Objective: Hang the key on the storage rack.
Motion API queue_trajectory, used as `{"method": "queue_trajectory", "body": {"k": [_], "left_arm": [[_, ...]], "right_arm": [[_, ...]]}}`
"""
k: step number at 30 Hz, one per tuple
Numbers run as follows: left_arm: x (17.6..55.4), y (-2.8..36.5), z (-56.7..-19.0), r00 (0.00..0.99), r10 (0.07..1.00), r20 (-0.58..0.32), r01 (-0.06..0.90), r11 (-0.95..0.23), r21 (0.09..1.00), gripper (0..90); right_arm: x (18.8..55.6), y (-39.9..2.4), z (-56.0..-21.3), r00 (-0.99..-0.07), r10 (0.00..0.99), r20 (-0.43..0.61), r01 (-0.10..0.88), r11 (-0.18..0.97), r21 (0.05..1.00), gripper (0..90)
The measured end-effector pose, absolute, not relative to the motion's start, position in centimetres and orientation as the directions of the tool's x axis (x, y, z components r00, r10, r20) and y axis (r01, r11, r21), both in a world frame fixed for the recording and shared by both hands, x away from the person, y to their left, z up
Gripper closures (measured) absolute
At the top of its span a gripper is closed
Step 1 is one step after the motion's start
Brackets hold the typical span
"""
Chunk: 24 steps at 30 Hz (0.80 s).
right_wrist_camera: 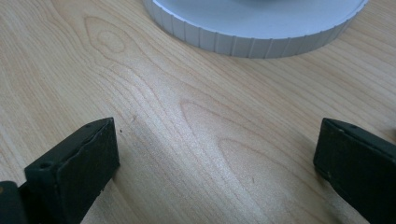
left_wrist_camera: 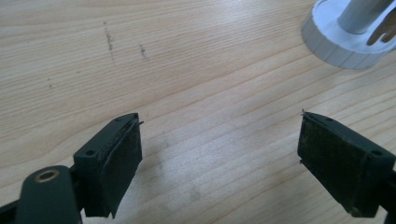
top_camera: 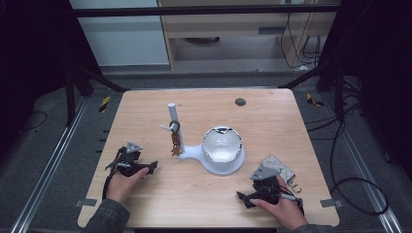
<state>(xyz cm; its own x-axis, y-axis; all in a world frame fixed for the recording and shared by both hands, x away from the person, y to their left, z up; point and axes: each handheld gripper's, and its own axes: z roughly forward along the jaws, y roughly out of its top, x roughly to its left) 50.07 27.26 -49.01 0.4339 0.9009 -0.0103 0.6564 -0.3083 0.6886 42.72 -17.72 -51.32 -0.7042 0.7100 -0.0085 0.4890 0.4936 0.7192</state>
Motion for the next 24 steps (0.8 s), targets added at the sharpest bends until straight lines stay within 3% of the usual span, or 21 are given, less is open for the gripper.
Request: {"method": "queue_trajectory", "body": {"k": [14, 17, 24], "left_arm": [[50.3, 27.5, -50.0, 0.448, 0.894, 0.008, 0.656, -0.335, 0.676, 9.6], [50.4, 27.4, -50.2, 0.459, 0.888, 0.019, 0.647, -0.349, 0.678, 6.9], [50.3, 27.6, -50.8, 0.47, 0.883, 0.02, 0.611, -0.341, 0.714, 1.1]], "right_arm": [[42.8, -17.8, -51.2, -0.713, 0.701, -0.003, 0.49, 0.501, 0.713, 0.6], [42.9, -17.8, -50.9, -0.718, 0.696, -0.011, 0.491, 0.517, 0.702, 5.1], [42.3, -18.2, -49.5, -0.732, 0.678, -0.072, 0.437, 0.547, 0.714, 5.4]]}}
